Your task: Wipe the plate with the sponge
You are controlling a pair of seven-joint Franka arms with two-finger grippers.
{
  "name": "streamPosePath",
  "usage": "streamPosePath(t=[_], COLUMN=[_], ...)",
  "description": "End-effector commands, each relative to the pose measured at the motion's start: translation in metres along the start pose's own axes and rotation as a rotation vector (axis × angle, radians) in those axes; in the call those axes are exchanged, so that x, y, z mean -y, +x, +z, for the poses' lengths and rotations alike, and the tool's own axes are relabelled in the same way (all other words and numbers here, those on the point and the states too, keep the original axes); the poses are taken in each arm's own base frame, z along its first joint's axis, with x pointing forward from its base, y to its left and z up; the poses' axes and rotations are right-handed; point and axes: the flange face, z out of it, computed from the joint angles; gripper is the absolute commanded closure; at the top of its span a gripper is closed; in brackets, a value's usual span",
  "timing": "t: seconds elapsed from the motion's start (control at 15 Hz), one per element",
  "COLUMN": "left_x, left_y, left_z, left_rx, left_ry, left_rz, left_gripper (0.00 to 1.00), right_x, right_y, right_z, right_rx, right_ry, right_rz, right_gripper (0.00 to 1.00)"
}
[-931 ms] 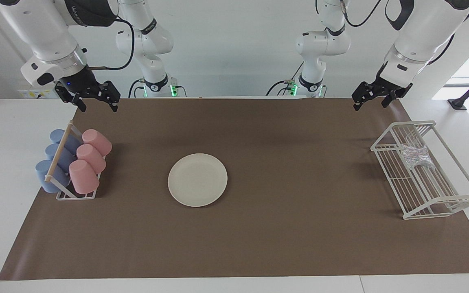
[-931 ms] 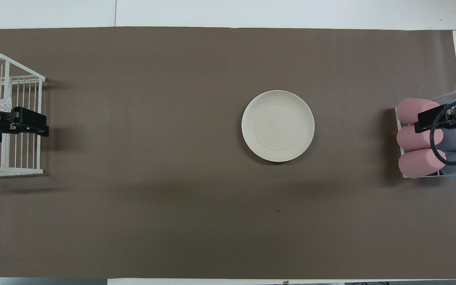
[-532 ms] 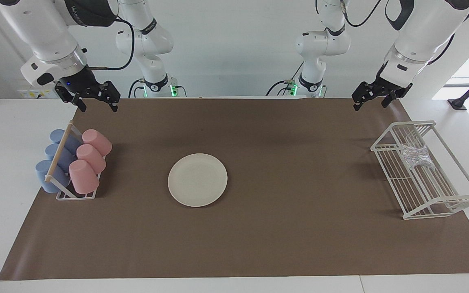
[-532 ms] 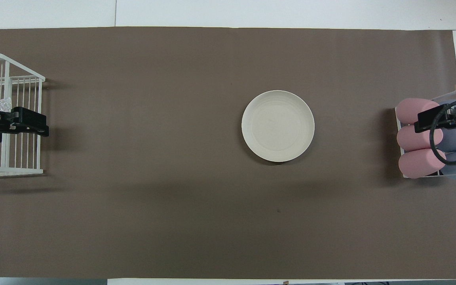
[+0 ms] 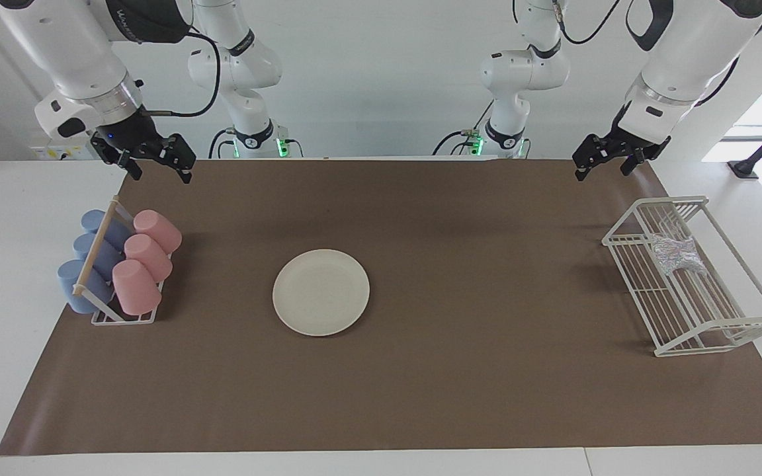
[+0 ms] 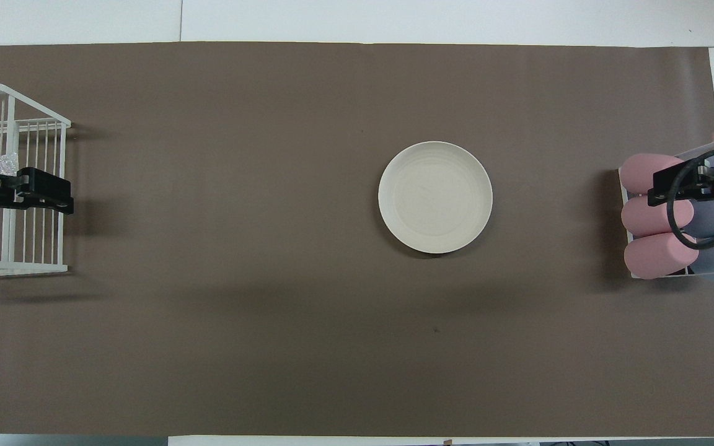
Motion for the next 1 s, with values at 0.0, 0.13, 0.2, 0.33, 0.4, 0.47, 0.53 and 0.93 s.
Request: streamPosePath(t=[0.0, 0.13, 0.2, 0.33, 0.4, 0.47, 0.53, 0.93], left_x=[0.001, 0.004, 0.004, 0.0, 0.003, 0.004, 0.001, 0.009], left_y=[0.008, 0.013, 0.02, 0.038, 0.051, 0.062, 0.068, 0.095], left_z=[0.017, 0.04, 0.057, 0.086, 0.102, 0.118, 0.128, 0.173], left_rx=[-0.009, -0.018, -0.011, -0.003, -0.002, 0.0, 0.0, 0.02], left_ry=[0.08, 0.156, 0.2, 0.268, 0.338, 0.391, 0.432, 0.717], left_rz=[0.002, 0.016, 0.03, 0.064, 0.085, 0.107, 0.13, 0.244], left_gripper=[0.0, 0.0, 0.0, 0.0, 0.0, 0.0, 0.0, 0.0], right_x=[0.004, 0.011, 0.012, 0.021, 0.024, 0.024, 0.026, 0.045], right_y=[-0.011, -0.014, -0.014, -0.019, -0.021, -0.022, -0.024, -0.038], right_z=[-0.003, -0.002, -0.003, -0.007, -0.009, -0.008, -0.007, -0.007], right_rx=[0.031, 0.041, 0.038, 0.032, 0.027, 0.037, 0.049, 0.112], right_ry=[-0.012, -0.017, -0.016, -0.016, -0.016, -0.02, -0.024, -0.017], right_rz=[0.111, 0.167, 0.193, 0.242, 0.268, 0.297, 0.326, 0.56], right_gripper=[0.0, 0.0, 0.0, 0.0, 0.0, 0.0, 0.0, 0.0])
